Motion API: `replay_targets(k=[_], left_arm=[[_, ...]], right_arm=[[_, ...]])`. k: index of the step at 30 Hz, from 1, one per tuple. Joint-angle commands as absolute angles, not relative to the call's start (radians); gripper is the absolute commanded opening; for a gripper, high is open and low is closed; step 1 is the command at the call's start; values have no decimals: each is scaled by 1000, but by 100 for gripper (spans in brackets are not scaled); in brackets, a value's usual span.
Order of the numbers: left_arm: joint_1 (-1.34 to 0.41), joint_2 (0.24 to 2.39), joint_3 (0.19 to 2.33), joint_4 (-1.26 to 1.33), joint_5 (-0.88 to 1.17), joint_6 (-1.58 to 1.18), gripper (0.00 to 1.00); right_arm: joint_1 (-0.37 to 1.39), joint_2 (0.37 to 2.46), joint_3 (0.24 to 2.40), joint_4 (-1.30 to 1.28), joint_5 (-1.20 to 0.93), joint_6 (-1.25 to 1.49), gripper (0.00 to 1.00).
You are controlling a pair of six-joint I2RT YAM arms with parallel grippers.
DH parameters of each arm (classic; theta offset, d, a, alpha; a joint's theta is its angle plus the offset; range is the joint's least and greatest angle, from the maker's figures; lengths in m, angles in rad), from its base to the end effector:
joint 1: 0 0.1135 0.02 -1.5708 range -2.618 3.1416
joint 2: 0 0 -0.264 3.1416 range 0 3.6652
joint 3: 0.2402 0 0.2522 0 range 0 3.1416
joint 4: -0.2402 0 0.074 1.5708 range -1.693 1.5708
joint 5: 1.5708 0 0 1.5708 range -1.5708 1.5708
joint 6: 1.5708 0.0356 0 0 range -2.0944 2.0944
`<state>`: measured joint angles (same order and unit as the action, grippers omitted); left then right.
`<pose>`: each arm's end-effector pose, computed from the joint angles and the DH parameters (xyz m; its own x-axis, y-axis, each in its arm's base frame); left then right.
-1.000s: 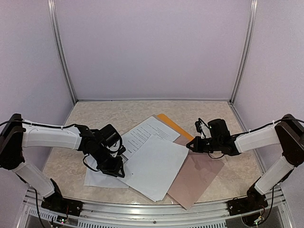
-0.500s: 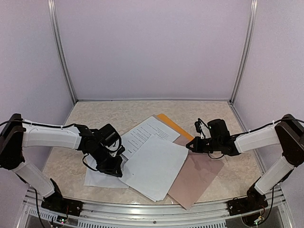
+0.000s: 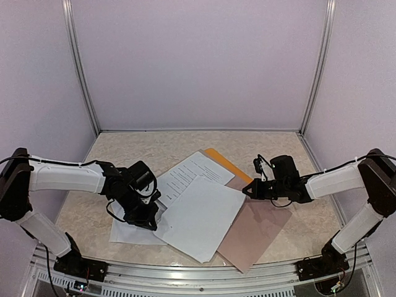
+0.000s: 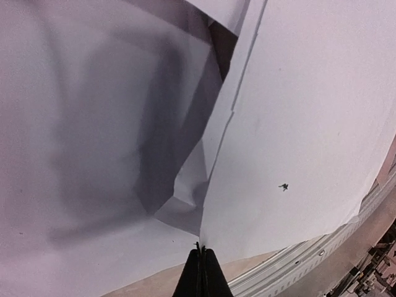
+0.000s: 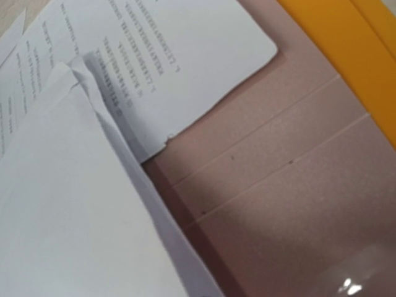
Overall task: Put the files into the folder
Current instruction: Adjust the file in the folder with some files.
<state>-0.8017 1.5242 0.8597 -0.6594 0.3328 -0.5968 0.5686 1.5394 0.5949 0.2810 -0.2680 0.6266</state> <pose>0.1751 -0.1977 0.1690 -0.9707 0.2391 -0.0241 0.2287 0.8878 -0.3994 0.2387 0.1637 0.1474 -0.8279 0.1420 -0.5425 -0.2587 0.7617 0.5941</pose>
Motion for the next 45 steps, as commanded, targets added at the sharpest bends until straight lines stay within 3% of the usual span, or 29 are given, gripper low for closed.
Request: replay_targets(k=[1, 24, 28, 38, 45], left_arm=[[-783, 1501, 891, -683, 312, -582, 0], [-772, 1530, 943, -718, 292, -552, 0], [-772, 1526, 943, -724, 280, -552, 6], [-768, 1528, 965, -741, 260, -539, 8], [-769, 1528, 978, -751, 253, -538, 27]], right_arm=[[580, 1525, 601, 255, -267, 611, 0], [583, 1548, 620, 238, -270, 595, 0], [586, 1545, 618, 240, -266, 595, 0], [592, 1539, 620, 225, -258, 591, 0], [597, 1521, 623, 198, -235, 575, 4]])
